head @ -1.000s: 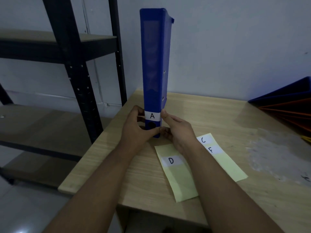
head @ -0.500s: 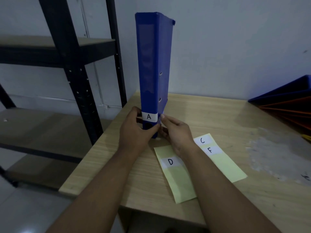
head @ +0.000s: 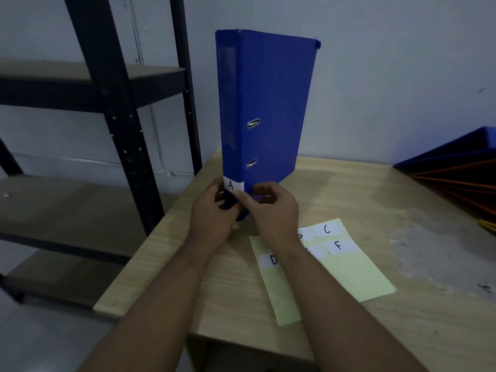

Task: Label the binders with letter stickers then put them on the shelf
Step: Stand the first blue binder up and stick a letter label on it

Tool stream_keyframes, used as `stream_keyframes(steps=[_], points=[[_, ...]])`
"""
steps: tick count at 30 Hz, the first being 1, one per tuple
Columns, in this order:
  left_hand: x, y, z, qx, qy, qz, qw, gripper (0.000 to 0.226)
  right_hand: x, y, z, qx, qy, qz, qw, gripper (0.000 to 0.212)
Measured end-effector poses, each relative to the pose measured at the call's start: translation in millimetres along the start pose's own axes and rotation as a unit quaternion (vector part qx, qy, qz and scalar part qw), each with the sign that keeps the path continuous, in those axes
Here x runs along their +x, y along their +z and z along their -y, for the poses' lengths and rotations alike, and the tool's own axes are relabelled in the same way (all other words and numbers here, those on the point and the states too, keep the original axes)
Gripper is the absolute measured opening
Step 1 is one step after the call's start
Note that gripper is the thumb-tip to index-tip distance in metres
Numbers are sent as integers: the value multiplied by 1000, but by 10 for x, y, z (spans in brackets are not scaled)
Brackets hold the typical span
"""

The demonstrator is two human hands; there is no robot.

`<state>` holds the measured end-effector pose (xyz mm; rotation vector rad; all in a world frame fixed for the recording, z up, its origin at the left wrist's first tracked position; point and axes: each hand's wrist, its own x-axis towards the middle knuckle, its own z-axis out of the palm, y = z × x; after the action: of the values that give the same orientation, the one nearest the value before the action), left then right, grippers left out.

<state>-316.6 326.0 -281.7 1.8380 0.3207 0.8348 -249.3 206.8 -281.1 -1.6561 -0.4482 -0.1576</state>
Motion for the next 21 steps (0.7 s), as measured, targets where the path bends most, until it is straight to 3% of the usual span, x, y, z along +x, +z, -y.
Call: stream_keyframes(steps=[8, 13, 21], points=[[-17, 13, 6, -7, 6, 20, 1000, 49, -29, 121, -25, -87, -78, -42, 992, 41], [-36, 17, -31, 12, 26, 17, 999, 43, -23, 95, -32, -102, -108, -5, 989, 32], [-37, 6, -44, 33, 35, 29, 998, 45, 30, -15, -46, -63, -83, 62, 993, 22]])
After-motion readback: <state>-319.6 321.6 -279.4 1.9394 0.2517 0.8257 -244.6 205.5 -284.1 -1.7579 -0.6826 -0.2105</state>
